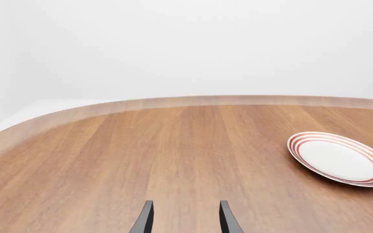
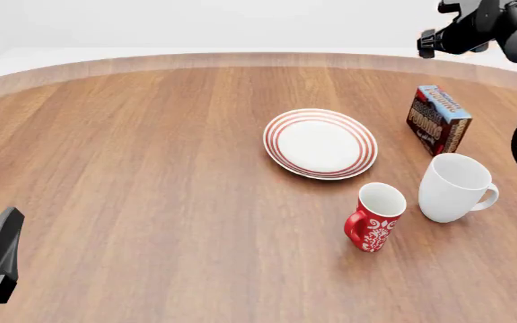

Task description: Put the chocolate pudding to the right of the plate.

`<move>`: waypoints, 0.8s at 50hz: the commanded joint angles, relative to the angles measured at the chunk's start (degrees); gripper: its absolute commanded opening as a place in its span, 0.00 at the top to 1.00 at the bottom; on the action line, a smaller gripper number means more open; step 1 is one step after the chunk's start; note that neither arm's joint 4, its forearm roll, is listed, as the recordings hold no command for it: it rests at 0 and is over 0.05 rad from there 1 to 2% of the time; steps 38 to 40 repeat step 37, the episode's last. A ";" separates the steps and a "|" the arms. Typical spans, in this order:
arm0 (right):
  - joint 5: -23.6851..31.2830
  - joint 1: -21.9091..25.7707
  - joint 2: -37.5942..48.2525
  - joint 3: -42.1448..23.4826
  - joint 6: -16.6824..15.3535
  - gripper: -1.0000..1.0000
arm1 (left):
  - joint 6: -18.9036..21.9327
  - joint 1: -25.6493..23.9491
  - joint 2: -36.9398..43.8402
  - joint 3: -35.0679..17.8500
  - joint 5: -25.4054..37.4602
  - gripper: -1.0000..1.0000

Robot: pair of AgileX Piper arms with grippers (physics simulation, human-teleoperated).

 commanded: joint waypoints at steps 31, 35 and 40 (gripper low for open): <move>-22.68 8.38 -46.31 40.11 3.28 0.00 | 0.00 0.00 0.00 0.00 0.00 0.00; -23.30 9.93 -53.81 46.38 3.95 0.00 | 0.00 0.00 0.00 0.00 0.00 0.00; -23.74 10.62 -57.52 49.67 3.15 0.00 | 0.00 0.00 0.00 0.00 0.00 0.00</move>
